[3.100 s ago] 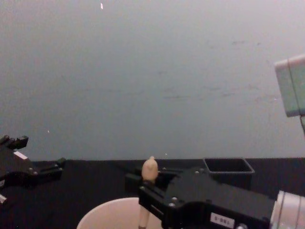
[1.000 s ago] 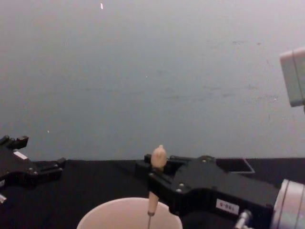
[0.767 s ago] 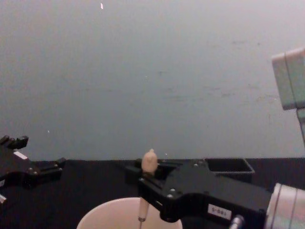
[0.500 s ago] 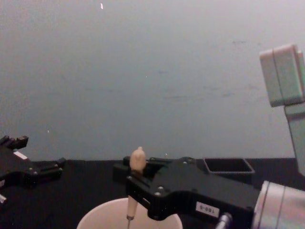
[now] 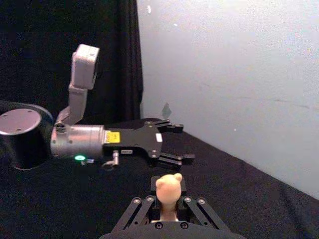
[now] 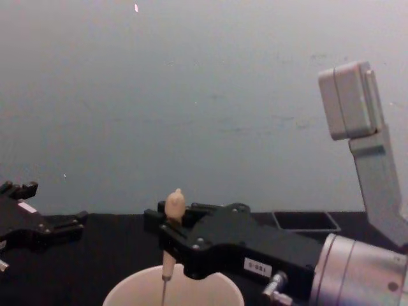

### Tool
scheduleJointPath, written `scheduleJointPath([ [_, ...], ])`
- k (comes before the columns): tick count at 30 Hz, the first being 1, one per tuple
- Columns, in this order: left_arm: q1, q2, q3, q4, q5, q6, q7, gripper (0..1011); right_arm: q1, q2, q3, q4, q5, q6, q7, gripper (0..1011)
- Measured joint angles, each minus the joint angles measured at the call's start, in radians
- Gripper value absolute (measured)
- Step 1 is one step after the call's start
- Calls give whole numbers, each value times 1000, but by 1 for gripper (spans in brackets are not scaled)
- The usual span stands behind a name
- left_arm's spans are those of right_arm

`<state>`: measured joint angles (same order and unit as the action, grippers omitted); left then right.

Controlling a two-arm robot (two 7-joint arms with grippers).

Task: Pick up the stirring spoon with one hand, stir inside the cup, then place it back in its original position.

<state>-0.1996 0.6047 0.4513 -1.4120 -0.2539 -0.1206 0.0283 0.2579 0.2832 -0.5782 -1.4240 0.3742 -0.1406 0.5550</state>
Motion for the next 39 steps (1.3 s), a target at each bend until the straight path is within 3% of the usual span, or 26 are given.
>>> scheduleJointPath([
  [20, 0, 0, 0, 0, 0, 0, 0, 1001, -1, 5, 37, 9, -11, -5, -20, 161],
  [39, 0, 0, 0, 0, 0, 0, 0, 1001, -8, 8, 45, -15, -2, -6, -13, 161],
])
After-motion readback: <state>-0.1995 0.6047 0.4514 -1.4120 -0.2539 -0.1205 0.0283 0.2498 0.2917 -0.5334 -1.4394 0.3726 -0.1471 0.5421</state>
